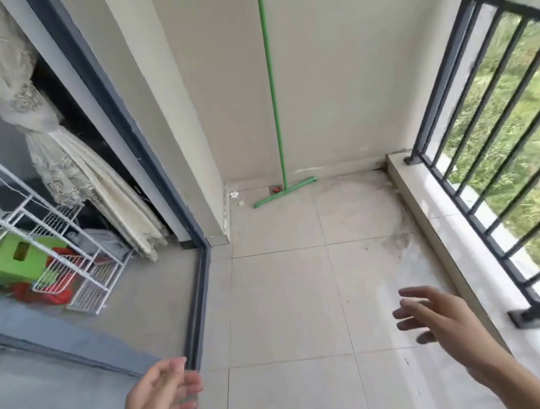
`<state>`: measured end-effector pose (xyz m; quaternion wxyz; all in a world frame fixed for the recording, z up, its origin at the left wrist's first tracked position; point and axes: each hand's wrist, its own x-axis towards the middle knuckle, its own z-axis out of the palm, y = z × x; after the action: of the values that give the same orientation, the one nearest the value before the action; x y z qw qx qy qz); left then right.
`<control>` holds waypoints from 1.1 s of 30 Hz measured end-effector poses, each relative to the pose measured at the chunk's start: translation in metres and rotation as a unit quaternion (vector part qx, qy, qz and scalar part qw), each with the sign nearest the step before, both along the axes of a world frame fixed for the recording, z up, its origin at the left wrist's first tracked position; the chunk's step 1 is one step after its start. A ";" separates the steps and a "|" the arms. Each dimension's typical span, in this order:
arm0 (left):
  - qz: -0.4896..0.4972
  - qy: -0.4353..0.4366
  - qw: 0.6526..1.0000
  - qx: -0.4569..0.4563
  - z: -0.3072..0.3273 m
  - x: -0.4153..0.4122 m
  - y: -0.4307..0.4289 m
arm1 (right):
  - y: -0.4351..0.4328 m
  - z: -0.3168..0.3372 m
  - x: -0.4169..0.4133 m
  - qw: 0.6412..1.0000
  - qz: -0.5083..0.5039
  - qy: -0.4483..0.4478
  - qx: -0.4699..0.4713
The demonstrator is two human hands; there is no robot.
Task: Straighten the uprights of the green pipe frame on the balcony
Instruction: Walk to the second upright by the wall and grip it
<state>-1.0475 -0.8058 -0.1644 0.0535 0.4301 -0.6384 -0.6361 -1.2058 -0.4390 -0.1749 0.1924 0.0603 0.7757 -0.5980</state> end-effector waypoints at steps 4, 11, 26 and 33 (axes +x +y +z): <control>0.021 -0.014 0.999 0.034 -0.008 -0.063 -0.035 | -0.049 0.013 -0.085 0.999 0.036 0.019 -0.008; -0.002 -0.039 0.997 0.073 -0.036 -0.199 -0.115 | -0.124 -0.017 -0.203 1.000 0.003 -0.007 0.008; -0.145 0.025 0.989 -0.009 0.005 -0.565 -0.280 | -0.257 -0.013 -0.456 0.993 -0.116 -0.025 0.015; -0.143 0.006 0.990 0.017 -0.012 -0.706 -0.304 | -0.282 -0.022 -0.618 0.993 -0.116 -0.022 0.022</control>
<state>-1.7536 -1.1100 -0.1765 -0.0415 0.3317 -0.6818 -0.6507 -1.8242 -0.7215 -0.1973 0.1371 0.1674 0.7720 -0.5976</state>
